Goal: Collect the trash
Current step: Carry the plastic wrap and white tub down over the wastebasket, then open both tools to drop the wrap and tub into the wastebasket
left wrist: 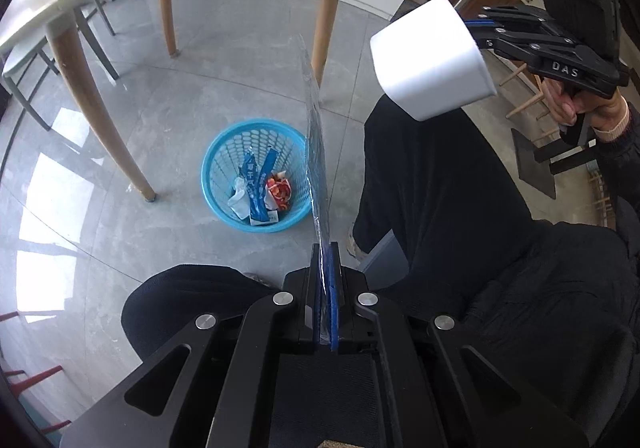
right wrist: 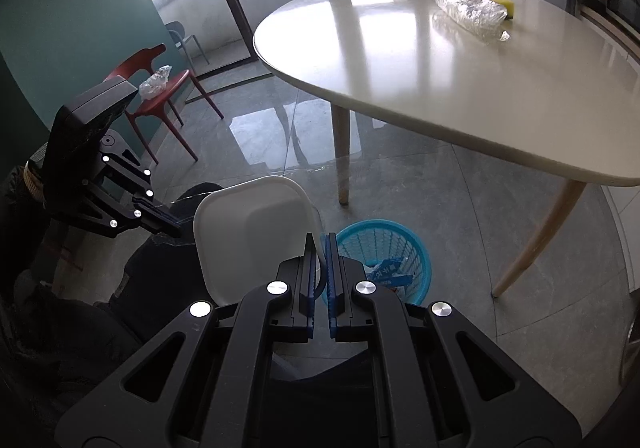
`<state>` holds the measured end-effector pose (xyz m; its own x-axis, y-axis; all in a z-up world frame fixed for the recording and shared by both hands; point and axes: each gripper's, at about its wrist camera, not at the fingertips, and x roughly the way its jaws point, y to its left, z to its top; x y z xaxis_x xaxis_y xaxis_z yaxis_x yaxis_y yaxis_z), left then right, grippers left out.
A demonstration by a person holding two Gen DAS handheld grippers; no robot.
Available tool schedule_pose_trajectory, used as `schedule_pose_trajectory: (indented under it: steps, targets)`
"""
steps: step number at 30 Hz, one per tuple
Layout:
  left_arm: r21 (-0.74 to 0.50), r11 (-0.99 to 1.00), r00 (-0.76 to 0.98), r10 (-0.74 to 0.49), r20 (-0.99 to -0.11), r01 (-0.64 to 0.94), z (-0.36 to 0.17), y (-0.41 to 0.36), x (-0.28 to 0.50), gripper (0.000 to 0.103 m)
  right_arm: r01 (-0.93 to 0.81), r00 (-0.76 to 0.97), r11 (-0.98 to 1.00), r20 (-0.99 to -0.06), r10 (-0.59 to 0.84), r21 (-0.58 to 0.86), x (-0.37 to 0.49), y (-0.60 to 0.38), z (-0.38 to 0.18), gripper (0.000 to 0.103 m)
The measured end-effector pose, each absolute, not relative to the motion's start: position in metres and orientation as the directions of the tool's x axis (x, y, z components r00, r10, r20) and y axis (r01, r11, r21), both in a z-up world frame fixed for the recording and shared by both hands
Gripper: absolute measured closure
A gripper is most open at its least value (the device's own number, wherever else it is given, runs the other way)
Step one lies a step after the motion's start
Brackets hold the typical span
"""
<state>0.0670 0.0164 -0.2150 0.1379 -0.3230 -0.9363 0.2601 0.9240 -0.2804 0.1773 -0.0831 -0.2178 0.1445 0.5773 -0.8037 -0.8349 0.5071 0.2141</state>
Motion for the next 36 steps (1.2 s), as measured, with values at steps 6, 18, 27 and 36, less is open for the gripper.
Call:
schedule_pose_trajectory:
  steps: [6, 18, 27, 36]
  targets:
    - [-0.341, 0.915, 0.06, -0.361, -0.931, 0.218, -0.266, 0.021, 0.092, 0.101, -0.796, 0.096, 0.541, -0.824, 0.558, 0.273, 0.194, -0.079, -0.267, 0.099]
    - [-0.422, 0.901, -0.094, -0.413, -0.906, 0.1, -0.366, 0.039, 0.149, 0.101, -0.634, -0.036, 0.661, -0.869, 0.494, 0.401, 0.251, -0.071, -0.384, 0.099]
    - [-0.445, 0.894, -0.193, -0.429, -0.882, 0.048, -0.426, 0.047, 0.19, 0.101, -0.478, -0.165, 0.732, -0.868, 0.468, 0.486, 0.295, -0.047, -0.444, 0.099]
    - [-0.427, 0.901, -0.26, -0.397, -0.88, 0.07, -0.455, 0.045, 0.208, 0.086, -0.496, -0.237, 0.776, -0.921, 0.309, 0.389, 0.314, -0.027, -0.474, 0.099]
